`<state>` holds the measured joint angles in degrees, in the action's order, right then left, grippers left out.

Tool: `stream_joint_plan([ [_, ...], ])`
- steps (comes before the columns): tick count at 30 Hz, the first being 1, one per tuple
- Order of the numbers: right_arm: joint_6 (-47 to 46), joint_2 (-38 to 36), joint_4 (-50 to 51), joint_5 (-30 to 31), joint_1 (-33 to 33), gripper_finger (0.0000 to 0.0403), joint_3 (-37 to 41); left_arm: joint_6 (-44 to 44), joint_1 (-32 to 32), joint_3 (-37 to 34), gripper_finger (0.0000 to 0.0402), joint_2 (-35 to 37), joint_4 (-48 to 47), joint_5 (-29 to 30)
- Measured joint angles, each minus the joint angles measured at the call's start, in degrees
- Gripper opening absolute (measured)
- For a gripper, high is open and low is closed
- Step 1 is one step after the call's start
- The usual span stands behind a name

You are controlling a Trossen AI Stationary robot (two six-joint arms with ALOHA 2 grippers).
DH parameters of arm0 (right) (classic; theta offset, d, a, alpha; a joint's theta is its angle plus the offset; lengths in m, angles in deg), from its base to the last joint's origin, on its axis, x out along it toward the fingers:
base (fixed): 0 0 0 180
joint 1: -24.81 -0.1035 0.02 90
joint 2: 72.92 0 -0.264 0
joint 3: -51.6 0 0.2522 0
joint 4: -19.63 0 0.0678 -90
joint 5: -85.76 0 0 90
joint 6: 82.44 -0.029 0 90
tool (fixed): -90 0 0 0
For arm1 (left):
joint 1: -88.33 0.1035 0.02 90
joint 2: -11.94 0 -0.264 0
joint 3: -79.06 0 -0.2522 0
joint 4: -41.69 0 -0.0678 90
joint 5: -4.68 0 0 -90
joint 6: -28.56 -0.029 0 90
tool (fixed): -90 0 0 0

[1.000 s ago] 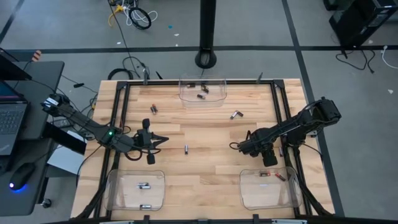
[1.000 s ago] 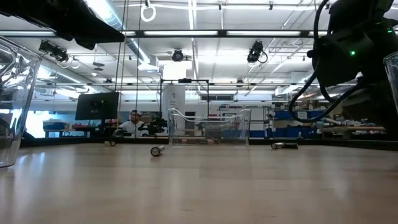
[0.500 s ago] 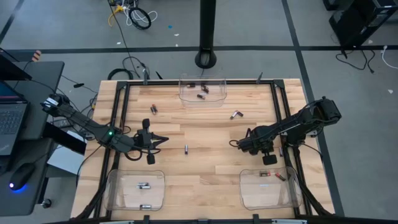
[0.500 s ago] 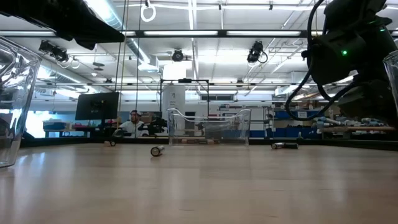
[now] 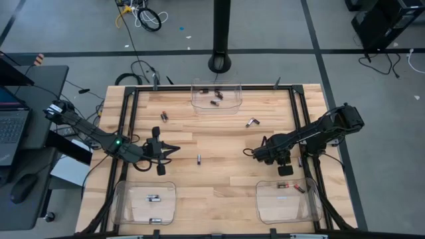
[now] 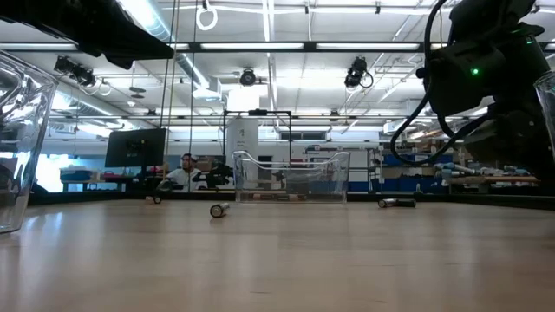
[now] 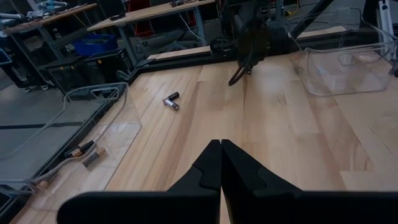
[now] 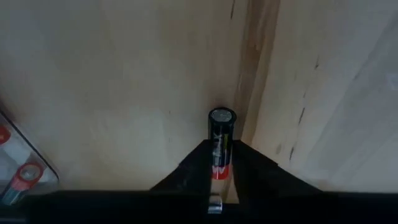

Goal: Sort batteries
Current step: Put the brown battery into the bottom right transparent bin, then put the red battery into the bottom right transparent bin

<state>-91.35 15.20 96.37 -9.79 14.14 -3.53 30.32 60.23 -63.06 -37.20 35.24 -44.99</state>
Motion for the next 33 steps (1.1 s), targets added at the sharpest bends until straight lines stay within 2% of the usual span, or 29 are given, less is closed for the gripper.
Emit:
stream_joint_plan([
  [6, -2.08, 0.02, -0.02, 3.03, 1.11, 0.0127, 0.0, 0.0, -0.01, 0.0, 0.0011, 0.0, 0.0, 0.0],
  [10, -3.11, 0.02, 0.01, 3.05, 3.08, 0.0142, 0.0, 0.0, -0.01, 0.0, 0.0011, 0.0, 0.0, 0.0],
  [27, -4.33, -0.17, -5.12, 1.92, 8.99, 0.0137, 2.61, 0.0, 0.0, 0.01, 0.0011, -0.01, 0.0, 0.0],
  [33, -4.52, -0.13, -5.19, 2.0, 9.44, 0.0106, 2.62, 0.0, -0.01, 0.02, 0.0011, -0.01, 0.0, 0.0],
])
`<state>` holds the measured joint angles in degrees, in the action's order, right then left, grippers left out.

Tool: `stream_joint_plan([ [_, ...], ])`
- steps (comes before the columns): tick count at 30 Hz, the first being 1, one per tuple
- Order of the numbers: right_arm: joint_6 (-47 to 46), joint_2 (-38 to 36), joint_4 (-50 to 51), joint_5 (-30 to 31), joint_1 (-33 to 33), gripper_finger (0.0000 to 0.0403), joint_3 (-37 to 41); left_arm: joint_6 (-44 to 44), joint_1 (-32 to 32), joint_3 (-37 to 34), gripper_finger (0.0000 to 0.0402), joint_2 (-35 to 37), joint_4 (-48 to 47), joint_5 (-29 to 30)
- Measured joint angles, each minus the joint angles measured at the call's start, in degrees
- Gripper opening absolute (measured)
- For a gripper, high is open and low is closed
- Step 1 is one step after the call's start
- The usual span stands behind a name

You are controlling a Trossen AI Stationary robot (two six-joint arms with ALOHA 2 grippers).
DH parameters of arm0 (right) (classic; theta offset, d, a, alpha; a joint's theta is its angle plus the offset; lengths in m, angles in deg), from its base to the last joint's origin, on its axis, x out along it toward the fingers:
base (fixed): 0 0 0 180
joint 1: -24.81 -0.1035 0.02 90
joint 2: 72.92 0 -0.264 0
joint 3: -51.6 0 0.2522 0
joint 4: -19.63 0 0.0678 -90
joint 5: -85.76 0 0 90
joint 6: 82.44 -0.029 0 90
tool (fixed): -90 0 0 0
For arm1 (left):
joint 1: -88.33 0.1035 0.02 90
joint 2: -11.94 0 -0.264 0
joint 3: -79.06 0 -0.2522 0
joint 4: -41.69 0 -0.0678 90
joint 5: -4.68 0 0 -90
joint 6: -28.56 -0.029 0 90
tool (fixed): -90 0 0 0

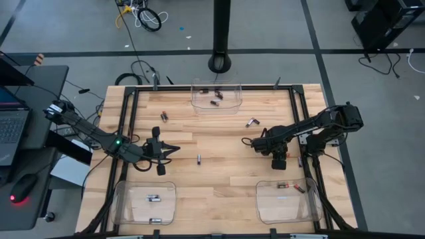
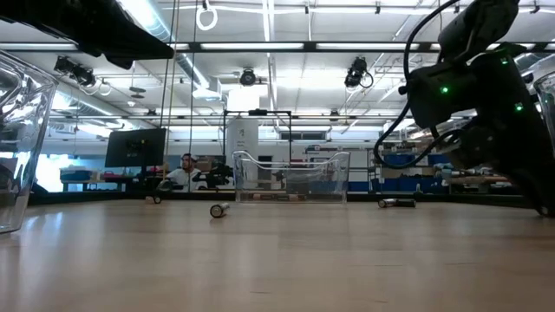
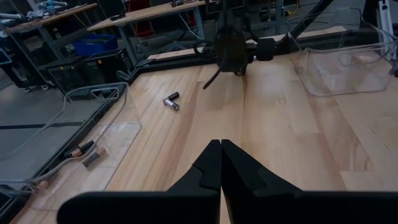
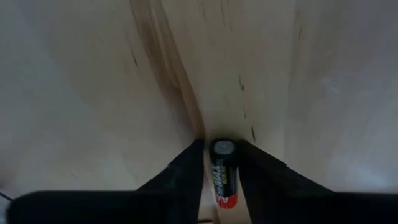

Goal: Sort batteries
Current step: Put the red battery into the bottom right transparent bin

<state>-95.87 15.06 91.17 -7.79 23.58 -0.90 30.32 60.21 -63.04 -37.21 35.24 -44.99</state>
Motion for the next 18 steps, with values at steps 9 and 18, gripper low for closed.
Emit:
stream_joint_plan([
  [9, 1.94, 0.22, 0.5, 0.48, -0.2, 0.0056, -1.05, 0.0, 0.01, 0.0, 0.0011, 0.0, 0.0, 0.0],
  [18, 2.75, 0.24, 4.26, 2.61, -0.17, 0.0056, -7.2, 0.0, 0.01, 0.0, 0.0011, 0.01, 0.0, 0.0],
])
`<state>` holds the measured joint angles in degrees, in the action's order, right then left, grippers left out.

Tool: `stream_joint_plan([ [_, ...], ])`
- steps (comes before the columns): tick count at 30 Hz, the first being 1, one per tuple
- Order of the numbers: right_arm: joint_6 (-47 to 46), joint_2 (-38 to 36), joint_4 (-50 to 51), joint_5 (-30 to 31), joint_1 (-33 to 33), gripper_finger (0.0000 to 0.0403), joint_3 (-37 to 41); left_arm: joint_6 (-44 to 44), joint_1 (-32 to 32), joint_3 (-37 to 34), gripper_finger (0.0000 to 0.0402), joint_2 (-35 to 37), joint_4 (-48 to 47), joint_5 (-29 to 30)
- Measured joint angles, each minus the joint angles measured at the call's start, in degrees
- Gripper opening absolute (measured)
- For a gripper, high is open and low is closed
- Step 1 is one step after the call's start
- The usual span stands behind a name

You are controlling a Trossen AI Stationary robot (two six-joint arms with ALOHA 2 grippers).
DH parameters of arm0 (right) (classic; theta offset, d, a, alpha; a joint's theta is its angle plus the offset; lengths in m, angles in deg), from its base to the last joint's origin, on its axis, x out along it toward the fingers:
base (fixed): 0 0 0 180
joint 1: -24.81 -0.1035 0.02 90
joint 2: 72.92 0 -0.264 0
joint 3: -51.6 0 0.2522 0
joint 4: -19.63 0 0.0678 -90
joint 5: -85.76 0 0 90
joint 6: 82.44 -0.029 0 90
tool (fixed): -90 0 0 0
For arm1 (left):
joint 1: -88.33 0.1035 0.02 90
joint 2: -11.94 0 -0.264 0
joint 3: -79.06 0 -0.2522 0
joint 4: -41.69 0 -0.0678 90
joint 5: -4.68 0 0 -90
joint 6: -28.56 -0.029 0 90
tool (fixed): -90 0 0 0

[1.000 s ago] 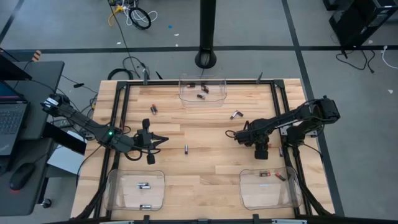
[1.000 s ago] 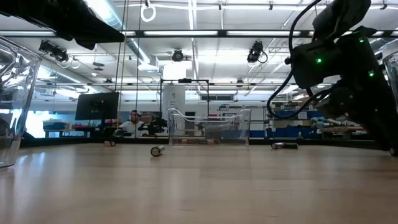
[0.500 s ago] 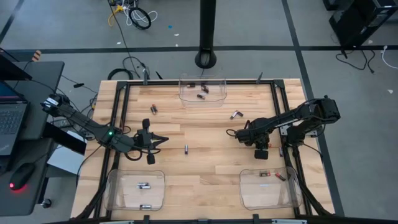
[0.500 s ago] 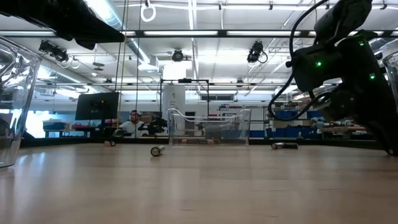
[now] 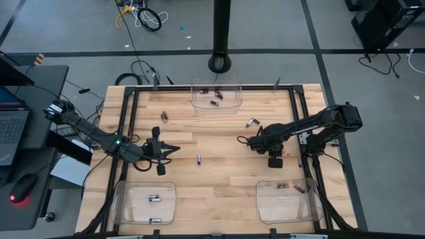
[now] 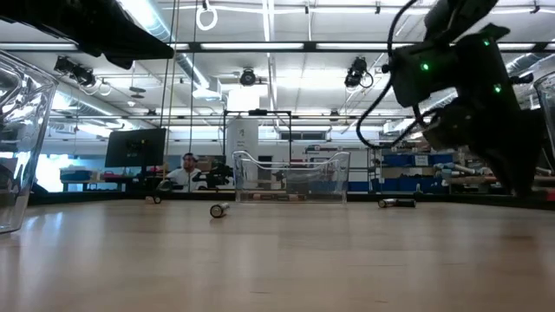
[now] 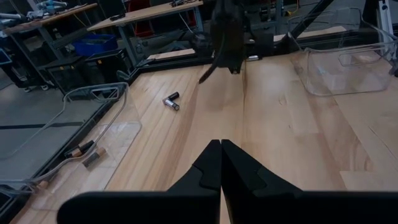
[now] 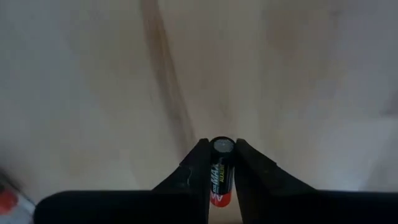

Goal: Sort batteries
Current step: Put the red battery into the bottom right transparent bin

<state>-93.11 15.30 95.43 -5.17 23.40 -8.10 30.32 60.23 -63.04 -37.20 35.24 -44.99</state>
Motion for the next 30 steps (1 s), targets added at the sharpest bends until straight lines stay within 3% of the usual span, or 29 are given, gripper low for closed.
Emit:
stream_joint_plan([
  [5, 0.02, 0.0, 9.26, 3.36, 0.0, 0.0056, -7.87, 0.0, 0.0, 0.0, 0.0011, 0.0, 0.0, 0.0],
  [11, -4.22, -0.04, 15.9, 2.58, -2.82, 0.0056, -21.18, 0.21, 0.12, 0.0, 0.0011, 0.0, 0.2, 0.63],
  [18, -15.49, -0.11, 11.79, -1.06, -13.57, 0.0056, -33.64, 0.05, 3.02, 0.02, 0.0011, 0.0, 0.7, -0.31],
  [22, -23.95, -0.15, 7.56, -2.63, -20.4, 0.0056, -35.09, -0.21, 6.26, 0.02, 0.0011, 0.0, 1.28, -5.84],
  [30, -40.96, 1.36, 4.88, -3.96, -32.24, 0.0056, -33.31, -1.78, 10.48, 0.04, 0.0011, 0.0, 2.62, -10.16],
])
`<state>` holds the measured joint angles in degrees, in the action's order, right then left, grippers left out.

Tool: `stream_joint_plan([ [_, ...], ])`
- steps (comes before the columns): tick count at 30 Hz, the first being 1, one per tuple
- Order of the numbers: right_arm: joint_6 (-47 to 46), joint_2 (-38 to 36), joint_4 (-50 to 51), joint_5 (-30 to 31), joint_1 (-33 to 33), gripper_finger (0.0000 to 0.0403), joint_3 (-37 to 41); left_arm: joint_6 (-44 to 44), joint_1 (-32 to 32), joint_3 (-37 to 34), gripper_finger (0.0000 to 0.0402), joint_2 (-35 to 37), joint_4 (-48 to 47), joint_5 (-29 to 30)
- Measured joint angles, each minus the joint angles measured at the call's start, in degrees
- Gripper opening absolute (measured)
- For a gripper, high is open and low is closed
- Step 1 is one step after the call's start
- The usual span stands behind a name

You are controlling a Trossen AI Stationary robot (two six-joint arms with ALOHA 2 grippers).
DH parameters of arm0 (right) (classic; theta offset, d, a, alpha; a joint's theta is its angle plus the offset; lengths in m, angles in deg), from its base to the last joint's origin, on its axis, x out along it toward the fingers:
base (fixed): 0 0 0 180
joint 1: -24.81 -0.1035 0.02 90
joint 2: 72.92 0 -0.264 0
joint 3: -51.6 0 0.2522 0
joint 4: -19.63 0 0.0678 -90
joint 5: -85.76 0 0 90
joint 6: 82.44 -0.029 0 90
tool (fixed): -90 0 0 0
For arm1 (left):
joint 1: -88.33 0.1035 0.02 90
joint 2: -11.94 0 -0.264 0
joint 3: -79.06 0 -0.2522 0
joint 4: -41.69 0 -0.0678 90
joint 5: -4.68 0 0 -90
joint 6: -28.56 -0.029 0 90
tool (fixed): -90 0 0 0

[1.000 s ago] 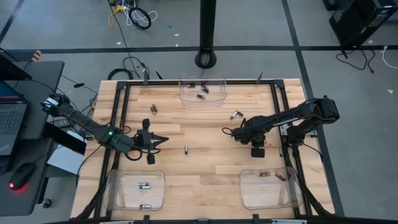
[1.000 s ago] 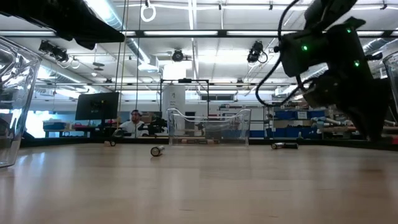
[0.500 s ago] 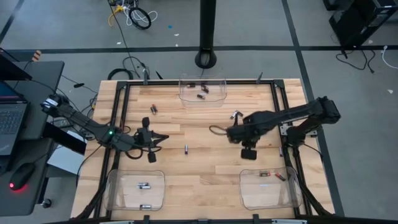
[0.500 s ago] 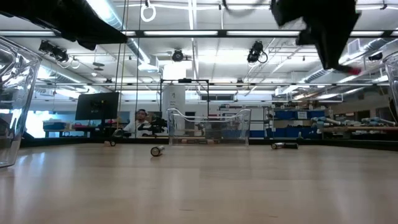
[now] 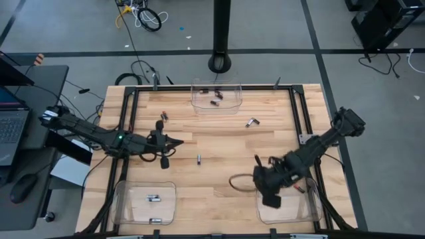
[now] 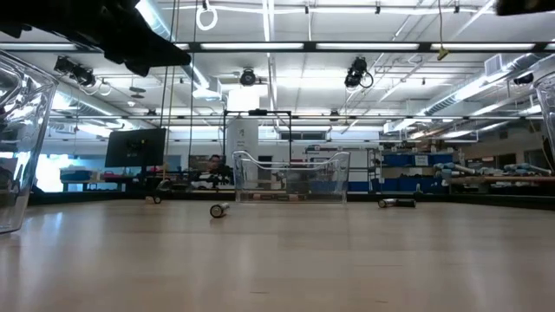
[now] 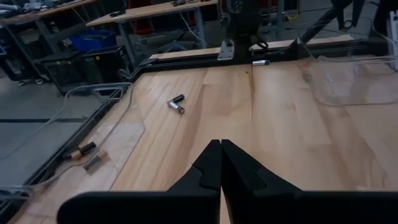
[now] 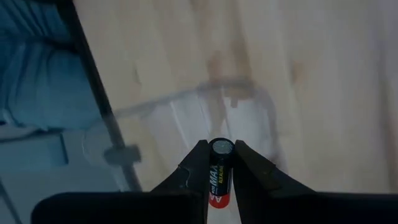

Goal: Sort batteries
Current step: Put the red battery into the bottom right transparent bin, then put the silver battery into the bottom left transparent bin

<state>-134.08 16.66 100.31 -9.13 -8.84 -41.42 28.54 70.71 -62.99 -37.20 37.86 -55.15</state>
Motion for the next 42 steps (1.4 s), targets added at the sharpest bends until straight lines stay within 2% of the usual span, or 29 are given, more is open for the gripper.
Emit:
stream_joint_plan([
  [6, -3.93, 0.28, -6.23, -2.6, -5.41, 0.0056, 9.01, -0.62, 0.91, 0.0, 0.0011, 0.0, 0.77, -1.57],
  [13, -6.37, 0.3, -21.94, -5.8, -8.11, 0.0056, 20.52, -0.45, 0.9, 0.0, 0.0011, 0.0, 0.98, -1.77],
  [20, -8.25, 0.3, -26.56, -5.96, -10.53, 0.0056, 27.2, -0.4, 0.89, 0.0, 0.0011, 0.0, 1.01, -1.77],
  [28, -7.37, 0.3, -27.41, -5.91, -10.88, 0.0059, 30.15, -0.1, 0.89, 0.0, 0.0011, 0.0, 0.98, -1.77],
  [35, -6.91, 0.23, -27.45, -7.27, -9.84, 0.0121, 30.56, 0.12, 0.89, 0.0, 0.0011, 0.0, 0.98, -1.77],
  [42, -7.58, 0.23, -25.64, -7.86, -8.11, 0.014, 24.94, 0.1, 1.19, 0.0, 0.0011, 0.0, 0.98, -1.43],
])
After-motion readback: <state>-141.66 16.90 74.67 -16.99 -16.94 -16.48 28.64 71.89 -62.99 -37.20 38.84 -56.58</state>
